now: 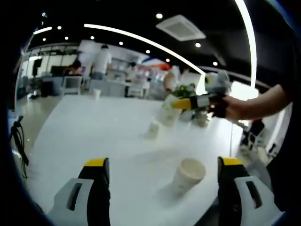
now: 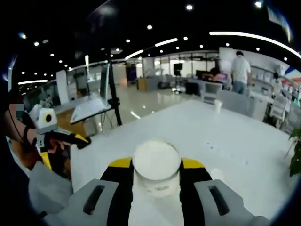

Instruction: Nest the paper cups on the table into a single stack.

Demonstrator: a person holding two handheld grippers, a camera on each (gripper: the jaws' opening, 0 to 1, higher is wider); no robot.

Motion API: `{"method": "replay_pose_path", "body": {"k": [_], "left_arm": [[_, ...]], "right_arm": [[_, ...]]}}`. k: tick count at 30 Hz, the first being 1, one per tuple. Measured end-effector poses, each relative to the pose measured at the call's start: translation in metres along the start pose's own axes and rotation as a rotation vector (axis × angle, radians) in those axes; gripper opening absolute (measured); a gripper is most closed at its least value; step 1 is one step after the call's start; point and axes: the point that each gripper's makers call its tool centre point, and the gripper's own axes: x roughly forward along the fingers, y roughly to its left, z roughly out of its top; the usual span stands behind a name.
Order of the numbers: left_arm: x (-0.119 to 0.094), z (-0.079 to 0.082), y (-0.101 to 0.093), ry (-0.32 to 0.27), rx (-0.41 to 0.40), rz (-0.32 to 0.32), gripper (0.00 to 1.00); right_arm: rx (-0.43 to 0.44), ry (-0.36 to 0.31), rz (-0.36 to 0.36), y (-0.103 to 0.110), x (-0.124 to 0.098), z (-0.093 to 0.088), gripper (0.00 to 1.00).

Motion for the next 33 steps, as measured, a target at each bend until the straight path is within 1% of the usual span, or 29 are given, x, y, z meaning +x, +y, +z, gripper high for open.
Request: {"method": "replay_pose_path", "body": {"k": [12,16,23,33], "left_arm": [[0.002,-0.003,-0.002,0.004,-0.001,-0.013,0.93],[0.001,-0.004,-0.004,0.003,-0.002,-0.017,0.92],[0.002,-0.006,-0.005,0.009,-0.001,-0.02,0.92],[0.003,-0.007,-0.004,0.003,-0.004,-0.024,0.91]], "right_arm": [[0.044,-0.024,0.027,0.023,-0.024,0.003,0.35],[0.053,-0.031,0.027,0.027,-0.032,0.003,0.35],[0.061,-0.027,0.03,0.033,-0.039,0.002,0.35],[0.075,-0.025,0.057,0.045,-0.047,-0.001,0.35]]}}
